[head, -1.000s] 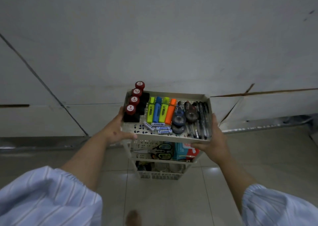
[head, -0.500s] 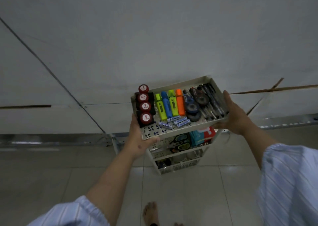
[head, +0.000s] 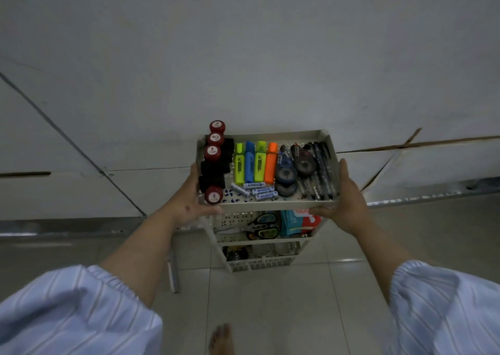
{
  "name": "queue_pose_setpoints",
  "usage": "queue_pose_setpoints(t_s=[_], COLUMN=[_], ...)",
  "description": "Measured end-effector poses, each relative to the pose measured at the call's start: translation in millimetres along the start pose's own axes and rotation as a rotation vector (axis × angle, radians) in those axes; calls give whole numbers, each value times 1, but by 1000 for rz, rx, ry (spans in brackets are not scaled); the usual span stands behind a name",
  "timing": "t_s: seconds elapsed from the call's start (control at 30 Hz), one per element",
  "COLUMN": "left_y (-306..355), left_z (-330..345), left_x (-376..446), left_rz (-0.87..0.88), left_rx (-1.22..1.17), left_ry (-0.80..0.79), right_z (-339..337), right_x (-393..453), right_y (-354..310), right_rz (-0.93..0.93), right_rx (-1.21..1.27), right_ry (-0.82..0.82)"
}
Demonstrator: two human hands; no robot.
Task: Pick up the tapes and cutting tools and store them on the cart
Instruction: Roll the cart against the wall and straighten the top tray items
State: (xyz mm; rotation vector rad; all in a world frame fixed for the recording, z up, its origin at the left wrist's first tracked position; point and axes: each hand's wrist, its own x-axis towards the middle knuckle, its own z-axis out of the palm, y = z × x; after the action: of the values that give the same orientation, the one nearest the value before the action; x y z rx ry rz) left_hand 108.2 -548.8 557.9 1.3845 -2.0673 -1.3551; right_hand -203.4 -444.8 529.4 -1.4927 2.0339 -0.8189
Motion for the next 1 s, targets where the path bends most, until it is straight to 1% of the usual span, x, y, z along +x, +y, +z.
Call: queue_pose_setpoints(t_s=[0.17, 0.33, 0.4, 0.53, 0.63, 0.8, 0.9, 1.0], left_y=[-6, -10, -9, -9, -5, -7, -9, -6], left_z=[-17, -34, -35, -24, -18, -7, 4, 3], left_x=[18, 27, 29, 25, 21, 20, 16, 18], left_rz=[-82, -146, -152, -168, -147, -159, -133, -150], left_rx=[51, 74, 86, 62, 54, 8, -30, -31], left_ry=[-64, -116, -114, -37, 13, 52, 76, 84], right_z=[12, 26, 28, 17, 13, -1, -12, -13], right_x=[0, -7, -6, 16, 30, 48, 55, 57], right_y=[3, -2, -3, -4, -3, -3, -5, -9], right_rz=[76, 70, 70, 94, 88, 4, -72, -81], right_rx=[30, 56, 58, 52, 35, -22, -58, -60], right_ry=[44, 101, 106, 47, 10, -32, -55, -54])
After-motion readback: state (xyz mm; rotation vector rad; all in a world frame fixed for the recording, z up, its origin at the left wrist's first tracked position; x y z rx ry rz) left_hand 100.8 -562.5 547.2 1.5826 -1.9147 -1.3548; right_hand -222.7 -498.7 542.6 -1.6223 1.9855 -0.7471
